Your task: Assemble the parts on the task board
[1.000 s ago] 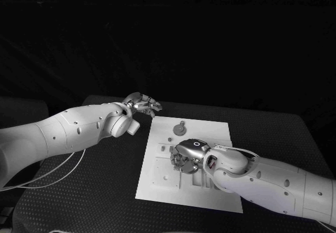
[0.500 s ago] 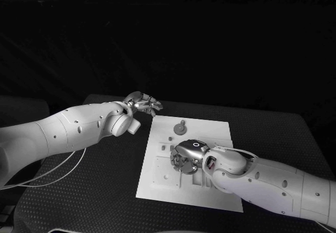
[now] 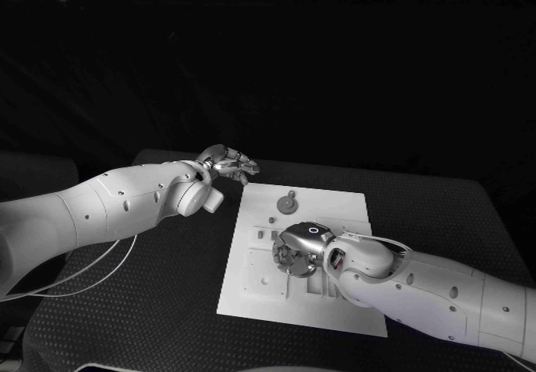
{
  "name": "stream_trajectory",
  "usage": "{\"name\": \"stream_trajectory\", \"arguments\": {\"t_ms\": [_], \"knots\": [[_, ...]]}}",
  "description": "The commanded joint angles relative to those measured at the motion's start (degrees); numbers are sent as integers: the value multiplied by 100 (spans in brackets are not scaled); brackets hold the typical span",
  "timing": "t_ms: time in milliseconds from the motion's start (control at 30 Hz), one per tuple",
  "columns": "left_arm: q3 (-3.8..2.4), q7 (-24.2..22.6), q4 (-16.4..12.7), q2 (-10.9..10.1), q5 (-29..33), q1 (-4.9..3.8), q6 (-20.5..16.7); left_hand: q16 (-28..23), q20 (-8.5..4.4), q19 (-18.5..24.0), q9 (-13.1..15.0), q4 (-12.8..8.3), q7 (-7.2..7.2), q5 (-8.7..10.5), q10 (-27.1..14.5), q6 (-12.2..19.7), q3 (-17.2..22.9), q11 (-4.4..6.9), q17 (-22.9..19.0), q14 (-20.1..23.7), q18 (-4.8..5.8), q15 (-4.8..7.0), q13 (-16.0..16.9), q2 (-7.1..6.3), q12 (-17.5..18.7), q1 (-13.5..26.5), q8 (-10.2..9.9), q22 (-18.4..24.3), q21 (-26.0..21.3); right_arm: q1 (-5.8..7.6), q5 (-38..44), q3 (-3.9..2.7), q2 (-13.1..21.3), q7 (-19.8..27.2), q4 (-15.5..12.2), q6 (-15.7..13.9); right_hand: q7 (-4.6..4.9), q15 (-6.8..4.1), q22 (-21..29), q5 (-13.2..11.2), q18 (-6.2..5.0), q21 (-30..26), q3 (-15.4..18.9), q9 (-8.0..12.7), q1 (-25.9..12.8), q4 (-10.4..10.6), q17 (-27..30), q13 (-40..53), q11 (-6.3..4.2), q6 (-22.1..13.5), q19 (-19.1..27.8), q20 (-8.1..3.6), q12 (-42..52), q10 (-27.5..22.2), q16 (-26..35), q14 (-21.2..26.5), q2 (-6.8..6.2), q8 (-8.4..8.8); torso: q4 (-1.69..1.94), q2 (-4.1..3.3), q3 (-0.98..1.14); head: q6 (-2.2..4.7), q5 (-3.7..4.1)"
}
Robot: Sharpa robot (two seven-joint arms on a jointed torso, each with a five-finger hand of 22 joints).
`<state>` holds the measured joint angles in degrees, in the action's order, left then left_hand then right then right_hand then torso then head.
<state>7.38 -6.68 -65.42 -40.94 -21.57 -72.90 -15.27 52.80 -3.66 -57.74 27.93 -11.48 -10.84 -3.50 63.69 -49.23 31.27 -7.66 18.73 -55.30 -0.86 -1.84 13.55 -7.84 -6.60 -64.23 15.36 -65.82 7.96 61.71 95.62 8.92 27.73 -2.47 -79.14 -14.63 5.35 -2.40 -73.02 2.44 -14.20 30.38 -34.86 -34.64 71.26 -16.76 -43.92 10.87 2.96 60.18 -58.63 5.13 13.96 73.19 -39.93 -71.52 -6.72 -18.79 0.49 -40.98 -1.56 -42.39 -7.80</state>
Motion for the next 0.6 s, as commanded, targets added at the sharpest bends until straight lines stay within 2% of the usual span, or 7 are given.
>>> {"name": "stream_trajectory", "arguments": {"t_ms": [33, 400, 600], "knots": [[-4, -41, -15, -4, -20, -10, 38, -21, -13, -44, -8, 34, 9, 5, -28, 45, -8, -5, 10, -37, -31, 0, -7, 11, -26, 38, 22, 8, -20, -5, 78, 0, 4, 20, 11, 66, 38, -53, -7, 29, -80, -22, 20, -9, -3, -10, -8, 7, 10, -16, -24, 4, -31, 12, 31, -5, 62, -18, -2, 0, -1, -12, 5], [-4, -28, -17, -4, -23, -10, 48, -25, -13, -45, -10, 38, 8, 6, -32, 48, -11, -6, 15, -36, -30, -1, -9, 10, -28, 39, 23, 8, -24, -5, 89, 3, -19, 24, 61, 120, 38, -53, -9, 29, -80, -24, 23, -16, -11, -10, -11, 16, 10, -17, -27, 4, -35, 14, 33, -7, 60, -19, 1, 1, -2, -23, 29], [-4, -27, -23, -2, -23, -11, 49, -27, -13, -46, -10, 40, 8, 6, -33, 49, -11, -6, 17, -36, -30, -1, -10, 11, -30, 39, 24, 9, -27, -11, 89, 39, -63, 15, 111, 137, 38, -53, -10, 29, -80, -26, 23, -19, -14, -10, -12, 20, 10, -19, -27, 4, -38, 13, 35, -7, 63, -18, 4, -3, -3, -29, 26]]}}
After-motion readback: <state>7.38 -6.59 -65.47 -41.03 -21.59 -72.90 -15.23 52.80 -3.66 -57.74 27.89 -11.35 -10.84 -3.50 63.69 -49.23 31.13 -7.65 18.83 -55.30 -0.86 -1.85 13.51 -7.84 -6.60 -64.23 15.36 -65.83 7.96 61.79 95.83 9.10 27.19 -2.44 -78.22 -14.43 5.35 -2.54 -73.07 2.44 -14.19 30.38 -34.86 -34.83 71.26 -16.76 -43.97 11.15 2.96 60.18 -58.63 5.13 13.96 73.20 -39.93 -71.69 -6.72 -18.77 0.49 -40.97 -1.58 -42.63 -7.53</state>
